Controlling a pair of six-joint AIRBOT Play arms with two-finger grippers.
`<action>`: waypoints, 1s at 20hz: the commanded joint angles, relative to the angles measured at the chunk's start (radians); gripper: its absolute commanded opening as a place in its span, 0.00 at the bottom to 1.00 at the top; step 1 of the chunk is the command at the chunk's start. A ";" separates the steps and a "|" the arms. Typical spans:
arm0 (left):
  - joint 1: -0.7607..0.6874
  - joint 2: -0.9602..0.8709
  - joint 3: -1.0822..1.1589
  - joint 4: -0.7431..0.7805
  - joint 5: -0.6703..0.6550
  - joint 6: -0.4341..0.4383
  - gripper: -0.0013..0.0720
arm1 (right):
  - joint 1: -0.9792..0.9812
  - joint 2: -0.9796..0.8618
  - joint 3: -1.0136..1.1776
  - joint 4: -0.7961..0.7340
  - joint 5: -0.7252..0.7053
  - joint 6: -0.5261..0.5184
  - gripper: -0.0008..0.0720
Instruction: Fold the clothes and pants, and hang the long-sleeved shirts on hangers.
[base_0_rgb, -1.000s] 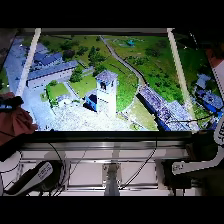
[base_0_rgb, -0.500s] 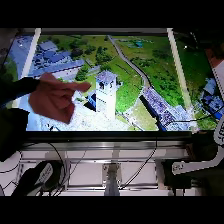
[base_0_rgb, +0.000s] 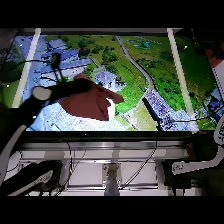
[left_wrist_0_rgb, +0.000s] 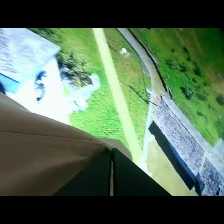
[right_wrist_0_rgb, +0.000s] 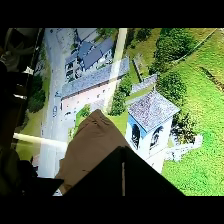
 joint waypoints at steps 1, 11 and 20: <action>-0.198 -0.177 0.061 -0.071 0.227 0.005 0.03 | 0.001 0.000 -0.001 -0.001 -0.005 0.000 0.03; -0.142 -0.181 0.151 0.031 0.341 0.068 0.70 | -0.001 0.000 -0.001 -0.045 -0.107 -0.003 0.16; 0.219 0.014 0.096 0.309 -0.202 -0.065 0.03 | 0.001 0.010 -0.243 0.024 0.019 -0.159 0.02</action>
